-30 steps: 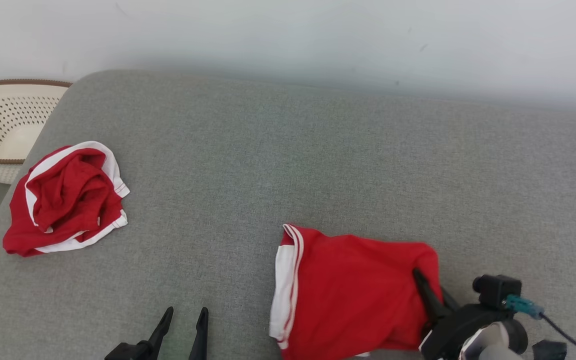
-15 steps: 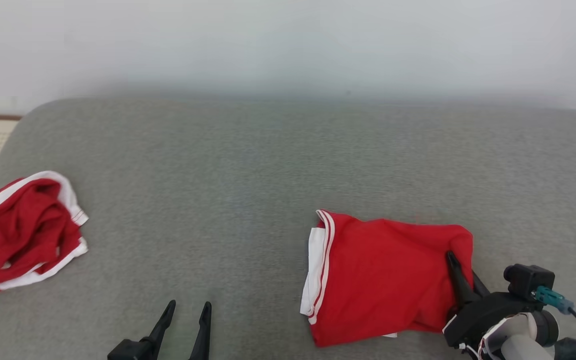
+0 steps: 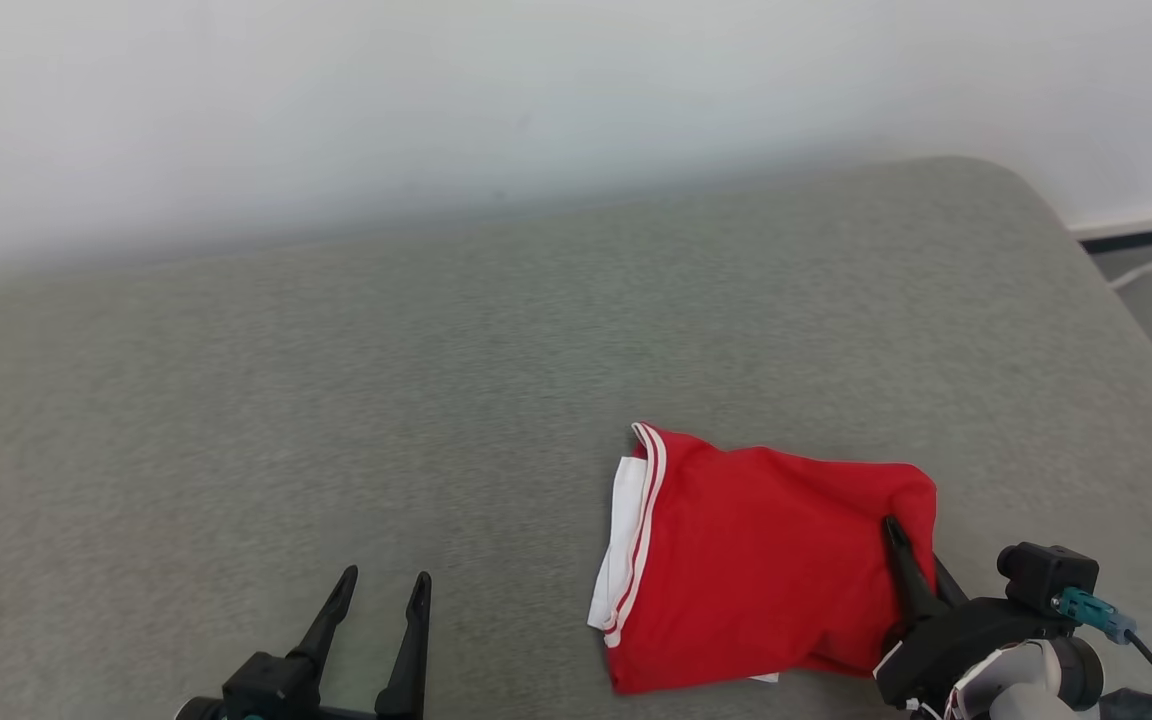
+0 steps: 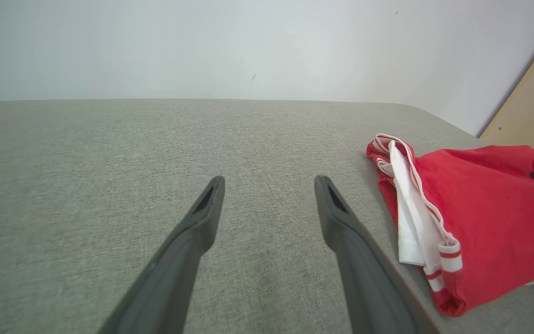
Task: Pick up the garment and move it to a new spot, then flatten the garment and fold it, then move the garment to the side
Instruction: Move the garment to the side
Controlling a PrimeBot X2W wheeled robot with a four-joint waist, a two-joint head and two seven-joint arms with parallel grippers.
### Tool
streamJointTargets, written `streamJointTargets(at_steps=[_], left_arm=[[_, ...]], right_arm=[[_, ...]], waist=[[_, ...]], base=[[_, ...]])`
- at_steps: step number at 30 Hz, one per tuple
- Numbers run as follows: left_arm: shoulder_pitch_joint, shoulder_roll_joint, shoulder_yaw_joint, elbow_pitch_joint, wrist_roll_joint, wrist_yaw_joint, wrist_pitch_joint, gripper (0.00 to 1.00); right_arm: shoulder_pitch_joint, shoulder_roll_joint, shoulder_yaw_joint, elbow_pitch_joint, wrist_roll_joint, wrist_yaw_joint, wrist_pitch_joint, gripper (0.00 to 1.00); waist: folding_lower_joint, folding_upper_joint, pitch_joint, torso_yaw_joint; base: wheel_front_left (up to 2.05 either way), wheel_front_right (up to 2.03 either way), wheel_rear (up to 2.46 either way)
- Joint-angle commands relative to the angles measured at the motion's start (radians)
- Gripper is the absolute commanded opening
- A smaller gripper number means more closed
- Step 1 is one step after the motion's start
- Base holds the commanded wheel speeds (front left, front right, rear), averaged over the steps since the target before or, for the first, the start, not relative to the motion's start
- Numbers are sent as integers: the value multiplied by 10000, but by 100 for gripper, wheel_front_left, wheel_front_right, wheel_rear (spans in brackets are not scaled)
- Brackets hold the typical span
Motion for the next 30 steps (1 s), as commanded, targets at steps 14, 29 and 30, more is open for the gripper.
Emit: streamJointTargets(at_steps=[14, 29, 30], left_arm=[[-553, 10, -148, -165, 583, -159, -8, 100], [-1697, 11, -730, -800, 1142, -511, -8, 100], [-1752, 11, -709, -802, 1178, -512, -8, 100]], right_arm=[[-134, 179, -70, -290, -101, -1, 1, 0], [-3211, -796, -665, -64, -1685, -1, 1, 0], [-3488, -893, -822, 68, -1801, -1, 0, 0]], waist=[[1, 0, 782, -1964], [1, 0, 2801, -758], [1, 0, 2940, -654]], base=[[0, 0, 0], [0, 0, 0], [0, 0, 0]])
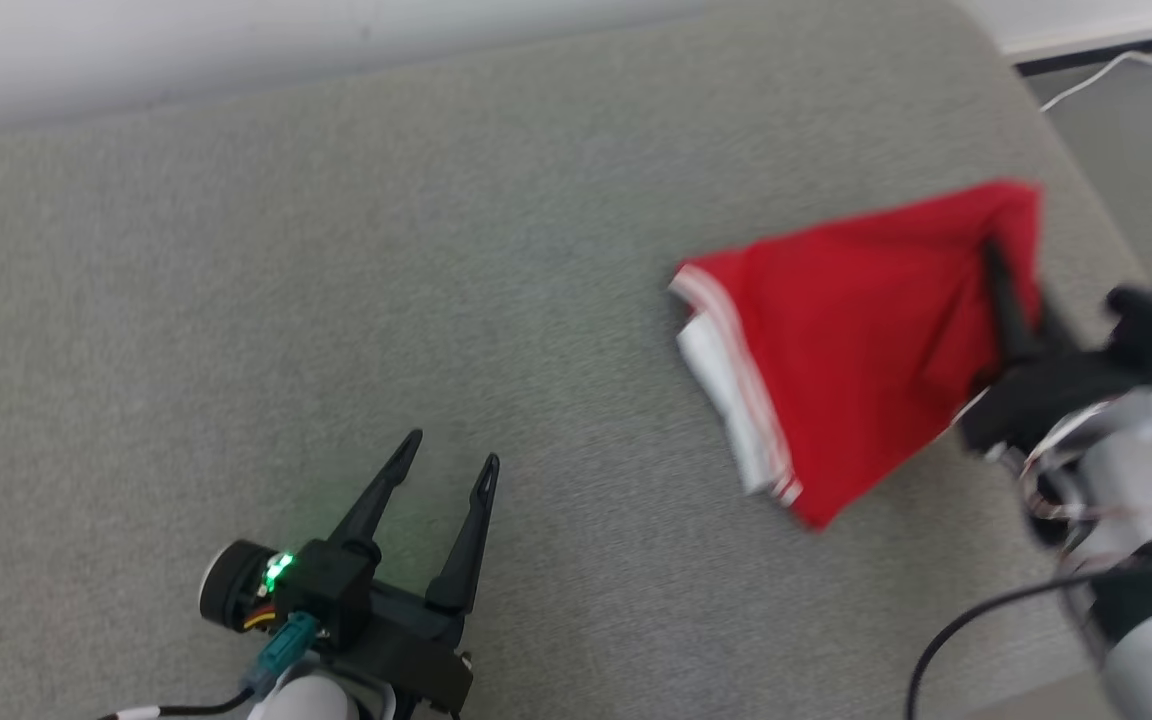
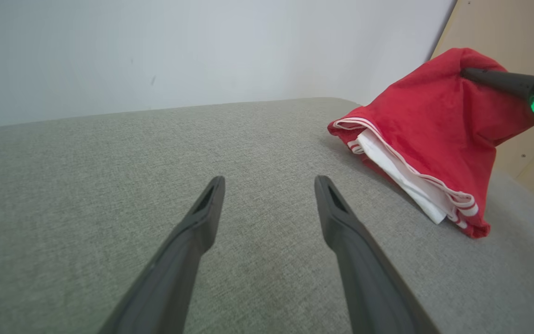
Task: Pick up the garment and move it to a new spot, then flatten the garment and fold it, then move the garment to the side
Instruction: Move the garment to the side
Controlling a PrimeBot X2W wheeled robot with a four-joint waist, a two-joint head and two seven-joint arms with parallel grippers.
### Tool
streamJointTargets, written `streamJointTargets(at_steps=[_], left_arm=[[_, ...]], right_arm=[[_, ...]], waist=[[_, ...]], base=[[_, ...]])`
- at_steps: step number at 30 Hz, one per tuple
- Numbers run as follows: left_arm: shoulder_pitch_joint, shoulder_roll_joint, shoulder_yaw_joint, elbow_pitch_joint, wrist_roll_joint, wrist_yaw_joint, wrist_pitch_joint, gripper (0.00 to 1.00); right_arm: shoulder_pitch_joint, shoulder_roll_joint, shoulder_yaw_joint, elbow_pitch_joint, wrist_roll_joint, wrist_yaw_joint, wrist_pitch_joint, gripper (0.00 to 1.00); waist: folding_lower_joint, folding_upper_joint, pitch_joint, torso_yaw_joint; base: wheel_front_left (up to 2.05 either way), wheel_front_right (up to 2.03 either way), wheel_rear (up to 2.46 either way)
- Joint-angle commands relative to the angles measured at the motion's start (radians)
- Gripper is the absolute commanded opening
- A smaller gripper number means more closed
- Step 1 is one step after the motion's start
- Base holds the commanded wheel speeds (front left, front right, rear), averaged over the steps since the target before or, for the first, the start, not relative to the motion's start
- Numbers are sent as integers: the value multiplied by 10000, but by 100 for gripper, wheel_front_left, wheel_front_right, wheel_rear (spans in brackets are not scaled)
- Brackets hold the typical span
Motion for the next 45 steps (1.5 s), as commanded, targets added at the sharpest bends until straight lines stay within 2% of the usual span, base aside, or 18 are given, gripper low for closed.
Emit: streamJointTargets(at_steps=[1, 8, 9, 10, 13, 20, 21, 22, 23, 27, 30, 38, 45], left_arm=[[-171, 15, 22, -56, 85, -18, -8, 100], [-551, 14, -119, -407, 219, -90, -8, 100], [-551, 14, -119, -407, 219, -90, -8, 100], [-628, 14, -214, -504, 247, -94, -8, 100], [-633, 14, -299, -600, 263, -80, -8, 100], [-791, 14, -348, -842, 163, -63, -8, 100], [-780, 15, -321, -837, 197, -70, -8, 100], [-763, 12, -303, -833, 210, -78, -8, 100], [-744, 17, -286, -816, 244, -91, -8, 100], [-628, 45, -245, -691, 221, -28, 2, 100], [-532, 43, -193, -689, 98, 68, 2, 100], [-164, 20, 254, -611, -134, 413, -6, 100], [393, 16, 814, -462, -223, 705, -7, 100]], right_arm=[[-399, -200, -185, 173, -189, -1, -2, 0], [-1749, -1344, -1486, 1553, -1110, -1, -1, 0], [-1749, -1344, -1486, 1553, -1110, -1, -1, 0], [-1914, -1613, -1893, 1936, -1382, -1, -1, 0], [-2026, -1836, -2278, 2232, -1700, -1, -4, 0], [-2244, -2548, -3506, 2826, -3292, -1, -1, 0], [-2340, -2626, -3738, 2843, -3516, -1, -1, 26], [-2443, -2679, -4052, 2789, -3685, -1, -2, 91], [-2454, -2642, -4346, 2767, -3889, -1, -2, 100], [-2108, -2117, -5851, 2125, -4938, -1, 2, 100], [-1815, -1532, -6003, 1434, -5323, -1, 1, 100], [-602, -384, -4603, -676, -4335, -1, 1, 100], [872, 278, -3483, -1694, -3276, -1, 1, 100]], waist=[[-2, -1, 859, 737], [-2, -1, 1507, 1397], [-2, -1, 1507, 1397], [-2, -1, 1594, 1551], [-2, -1, 1673, 1677], [-2, -1, 1983, 2146], [-2, -1, 2020, 2179], [-2, -1, 2055, 2210], [-2, -1, 2076, 2234], [-2, -1, 1996, 2337], [-2, -1, 1813, 2351], [-2, -1, 950, 2331], [-2, -1, 9, 2441]], base=[[0, 0, 0], [0, 0, 0], [0, 0, 0], [0, 0, 0], [0, 0, 0], [0, 0, 0], [0, 0, 0], [0, 0, 0], [0, 0, 0], [0, 0, 0], [0, 0, 0], [0, 0, 0], [0, 0, 0]])
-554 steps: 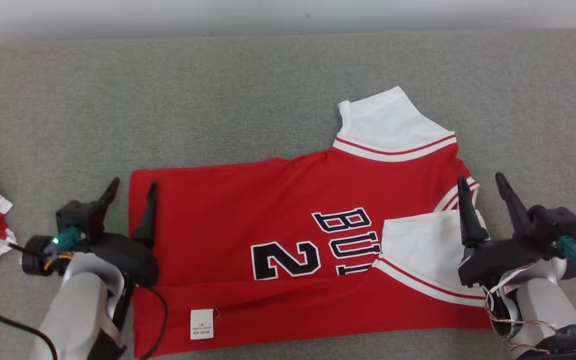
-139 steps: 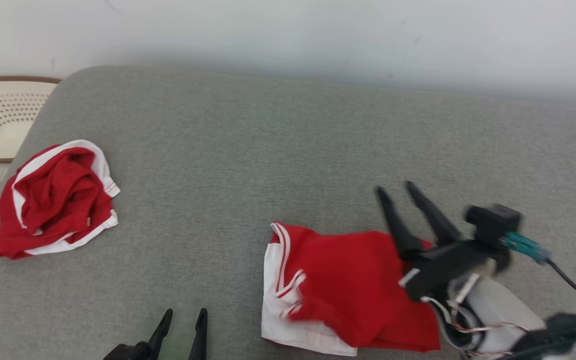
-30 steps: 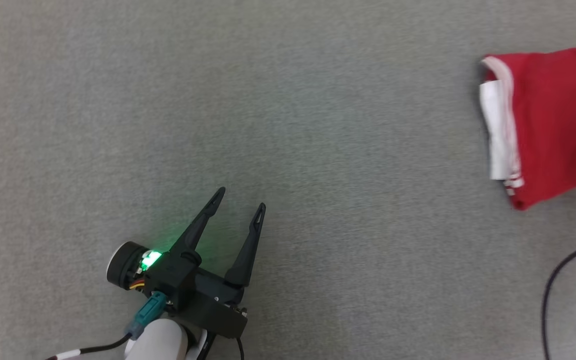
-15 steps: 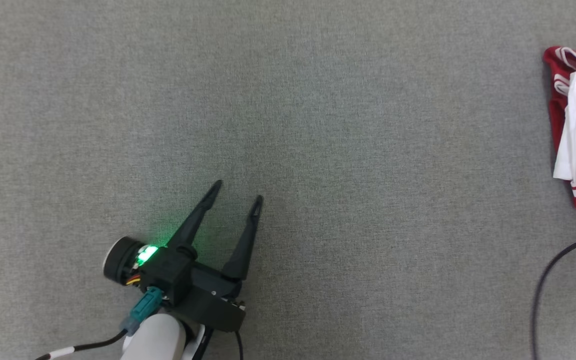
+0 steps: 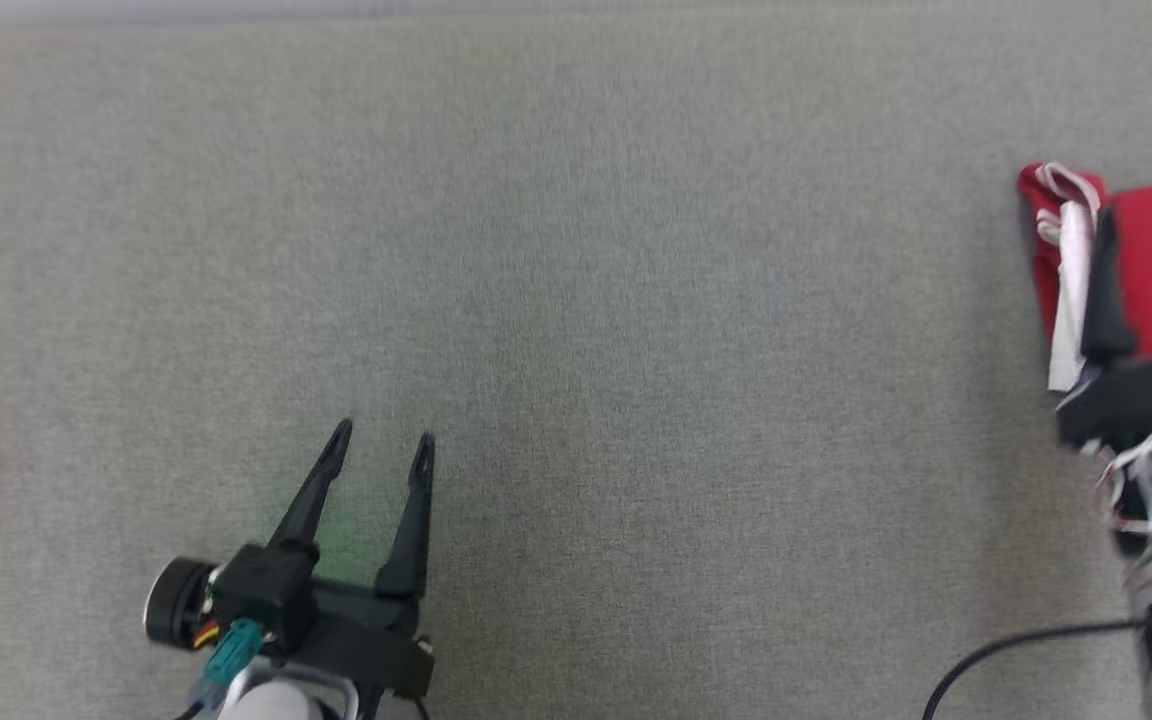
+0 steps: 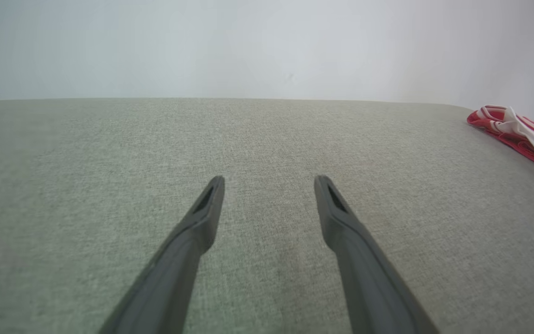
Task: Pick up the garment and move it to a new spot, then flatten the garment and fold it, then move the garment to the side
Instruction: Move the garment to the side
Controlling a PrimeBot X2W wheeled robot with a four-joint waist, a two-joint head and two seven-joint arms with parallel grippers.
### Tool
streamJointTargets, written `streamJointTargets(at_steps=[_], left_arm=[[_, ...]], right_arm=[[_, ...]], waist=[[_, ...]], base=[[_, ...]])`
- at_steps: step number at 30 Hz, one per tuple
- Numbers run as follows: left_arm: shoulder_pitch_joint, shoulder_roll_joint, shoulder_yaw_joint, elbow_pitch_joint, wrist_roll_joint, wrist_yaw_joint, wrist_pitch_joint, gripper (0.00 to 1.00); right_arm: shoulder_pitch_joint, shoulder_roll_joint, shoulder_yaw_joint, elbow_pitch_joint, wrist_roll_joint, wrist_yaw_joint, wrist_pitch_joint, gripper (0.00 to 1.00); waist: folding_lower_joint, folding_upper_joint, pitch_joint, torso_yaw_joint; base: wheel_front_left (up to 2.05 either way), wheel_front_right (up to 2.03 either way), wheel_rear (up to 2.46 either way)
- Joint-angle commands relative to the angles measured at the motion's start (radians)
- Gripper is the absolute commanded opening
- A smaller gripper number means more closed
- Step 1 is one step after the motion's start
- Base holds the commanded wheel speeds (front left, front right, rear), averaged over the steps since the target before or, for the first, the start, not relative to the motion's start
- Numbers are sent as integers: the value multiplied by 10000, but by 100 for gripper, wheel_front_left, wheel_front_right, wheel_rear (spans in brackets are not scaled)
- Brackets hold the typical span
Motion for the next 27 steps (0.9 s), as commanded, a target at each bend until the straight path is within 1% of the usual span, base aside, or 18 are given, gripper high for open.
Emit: streamJointTargets(at_steps=[1, 6, 7, 10, 16, 22, 27], left_arm=[[336, 14, 157, 84, -33, 63, -9, 100], [914, 12, 568, 281, -74, 172, -7, 100], [914, 12, 568, 281, -74, 172, -7, 100], [1257, 12, 795, 438, -115, 189, -7, 100], [1836, 14, 1167, 623, -157, 193, -7, 100], [2296, 14, 1519, 837, -130, 265, -7, 100], [2519, 12, 1693, 865, -146, 317, -7, 100]], right_arm=[[508, 212, 200, -124, 224, -1, 6, 100], [1517, 727, 659, -278, 598, -1, 6, 100], [1517, 727, 659, -278, 598, -1, 6, 100], [2099, 1065, 672, -303, 850, -1, 7, 100], [3093, 1496, 799, -313, 823, -1, 7, 100], [3753, 1695, 1173, -483, 561, -1, 7, 100], [4058, 1813, 1166, -643, 662, -1, 7, 100]], waist=[[1, 0, -681, 106], [1, 0, -1383, 200], [1, 0, -1383, 200], [1, 0, -1777, 226], [1, 0, -2435, 233], [1, 0, -2940, 169], [1, 0, -3160, 175]], base=[[0, 0, 0], [0, 0, 0], [0, 0, 0], [0, 0, 0], [0, 0, 0], [0, 0, 0], [0, 0, 0]])
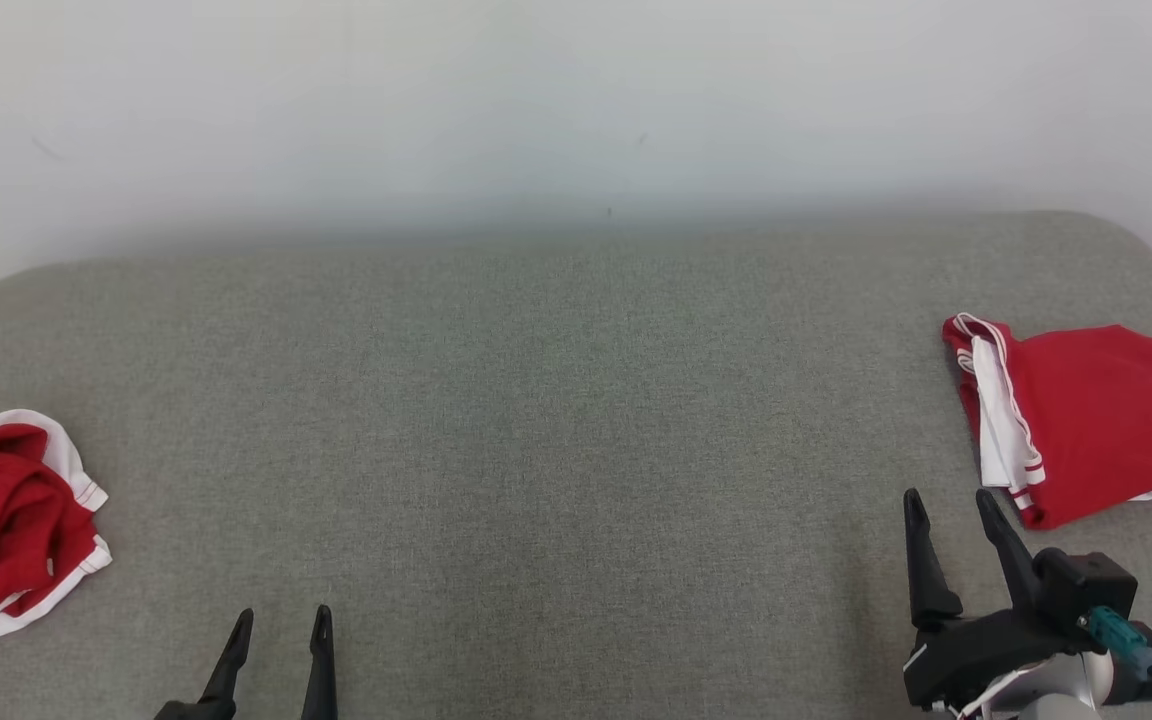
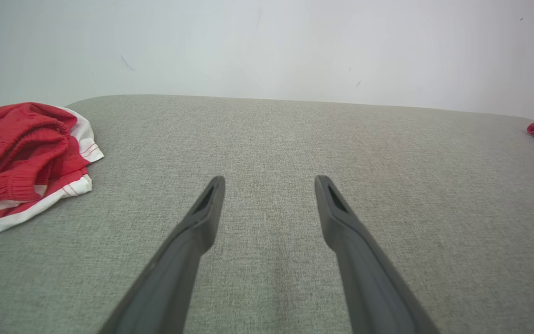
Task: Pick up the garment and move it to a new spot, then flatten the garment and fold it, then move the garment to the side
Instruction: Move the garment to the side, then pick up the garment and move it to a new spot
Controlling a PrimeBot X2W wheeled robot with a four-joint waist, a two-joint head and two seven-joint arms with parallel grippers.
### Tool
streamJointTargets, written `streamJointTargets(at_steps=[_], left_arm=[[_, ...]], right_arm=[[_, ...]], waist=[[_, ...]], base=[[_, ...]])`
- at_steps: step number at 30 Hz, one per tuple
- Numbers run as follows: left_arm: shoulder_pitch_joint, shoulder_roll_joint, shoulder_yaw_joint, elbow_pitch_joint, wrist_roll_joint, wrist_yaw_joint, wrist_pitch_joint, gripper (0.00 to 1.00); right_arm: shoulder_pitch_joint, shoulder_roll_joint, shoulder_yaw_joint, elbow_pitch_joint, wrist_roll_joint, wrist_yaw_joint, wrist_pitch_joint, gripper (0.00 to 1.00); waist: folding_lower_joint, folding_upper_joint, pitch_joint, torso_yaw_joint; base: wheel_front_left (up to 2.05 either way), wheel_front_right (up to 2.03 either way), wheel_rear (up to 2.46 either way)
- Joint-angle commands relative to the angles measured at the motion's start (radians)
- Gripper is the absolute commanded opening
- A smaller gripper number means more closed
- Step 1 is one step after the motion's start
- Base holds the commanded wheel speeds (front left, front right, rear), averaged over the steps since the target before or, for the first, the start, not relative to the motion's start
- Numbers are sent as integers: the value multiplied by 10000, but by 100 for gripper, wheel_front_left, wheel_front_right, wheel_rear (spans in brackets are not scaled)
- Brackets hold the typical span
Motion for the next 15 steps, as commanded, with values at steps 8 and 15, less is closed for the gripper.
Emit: streamJointTargets(at_steps=[8, 15], left_arm=[[319, 9, 168, 166, 47, 110, -7, 100], [470, 9, 358, 218, 155, 130, -7, 100]], right_arm=[[569, 109, -17, -281, -104, -1, 5, 100], [806, 151, -16, -488, -213, -1, 5, 100]], waist=[[3, 1, -390, 42], [3, 1, -522, 44]], base=[[0, 0, 0], [0, 0, 0]])
